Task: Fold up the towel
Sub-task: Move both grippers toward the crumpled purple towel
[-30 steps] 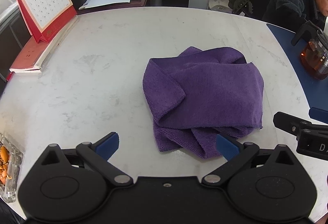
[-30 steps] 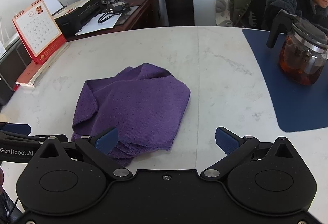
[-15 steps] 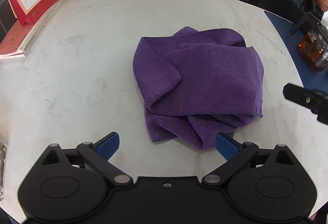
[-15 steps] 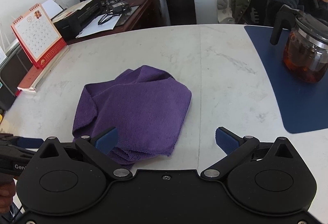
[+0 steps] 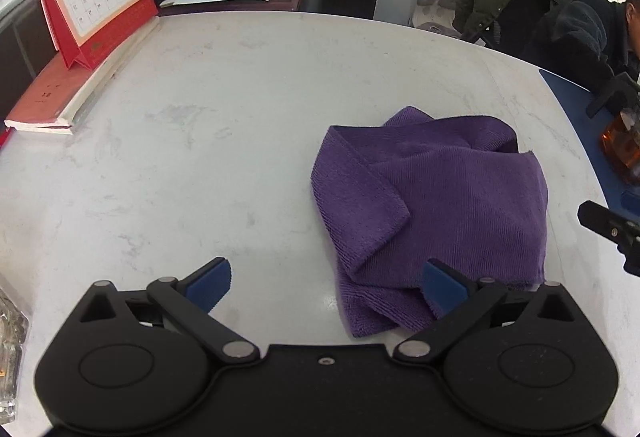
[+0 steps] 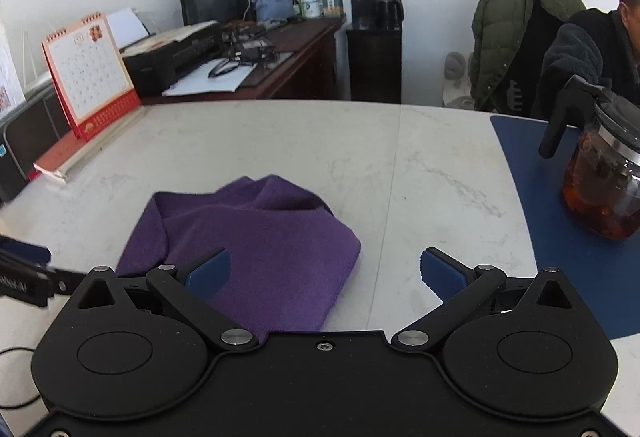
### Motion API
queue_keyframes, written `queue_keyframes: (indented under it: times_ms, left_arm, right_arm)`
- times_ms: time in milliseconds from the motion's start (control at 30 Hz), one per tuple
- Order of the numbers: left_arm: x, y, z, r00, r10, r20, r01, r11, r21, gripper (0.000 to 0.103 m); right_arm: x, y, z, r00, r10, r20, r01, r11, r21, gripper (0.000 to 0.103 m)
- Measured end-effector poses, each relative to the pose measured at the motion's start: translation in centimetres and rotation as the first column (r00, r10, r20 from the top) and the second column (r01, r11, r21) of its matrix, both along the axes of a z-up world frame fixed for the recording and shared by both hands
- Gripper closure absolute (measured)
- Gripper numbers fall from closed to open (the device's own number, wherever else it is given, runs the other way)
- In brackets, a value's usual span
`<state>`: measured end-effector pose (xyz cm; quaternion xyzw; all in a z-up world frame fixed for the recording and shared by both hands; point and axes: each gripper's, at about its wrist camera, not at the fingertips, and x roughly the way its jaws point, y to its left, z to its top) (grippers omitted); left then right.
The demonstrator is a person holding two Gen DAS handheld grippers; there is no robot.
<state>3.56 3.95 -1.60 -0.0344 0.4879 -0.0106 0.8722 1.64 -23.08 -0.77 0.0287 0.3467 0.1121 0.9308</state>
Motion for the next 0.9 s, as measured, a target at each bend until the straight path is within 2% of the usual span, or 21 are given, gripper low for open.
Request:
queue_keyframes:
  times_ms: [200,433,633,700,900]
  left_arm:
    - [2.3,-0.2,-0.2,0.999,-0.046,-0.005,0.046,0.998,0.03,0.001]
    - [4.9,-0.7,-2.0,0.996,-0.083,-0.034,0.084,0.996,0.031,0.003]
    - [5.4,-1.8,-3.4,0.982,-0.176,-0.066,0.177,0.984,0.017,0.028]
    - [5.6,-2.0,-3.9,0.981,-0.18,-0.074,0.182,0.983,0.016,0.044]
    - [6.2,-1.6,-4.6,0.979,-0.187,-0.077,0.186,0.982,-0.01,0.07]
  right_arm:
    - [2.2,-0.3,-0.7,0.999,0.026,-0.031,-0.026,1.0,-0.013,0.0]
    - [5.0,1.5,-1.2,0.987,0.159,-0.014,-0.16,0.984,-0.073,0.0]
    - [6.6,2.9,-0.6,0.974,0.228,0.016,-0.224,0.967,-0.117,0.0]
    - [7.0,3.1,-0.6,0.968,0.251,0.013,-0.248,0.961,-0.12,0.0]
    - [8.1,4.3,-0.7,0.947,0.322,0.006,-0.318,0.937,-0.148,0.0]
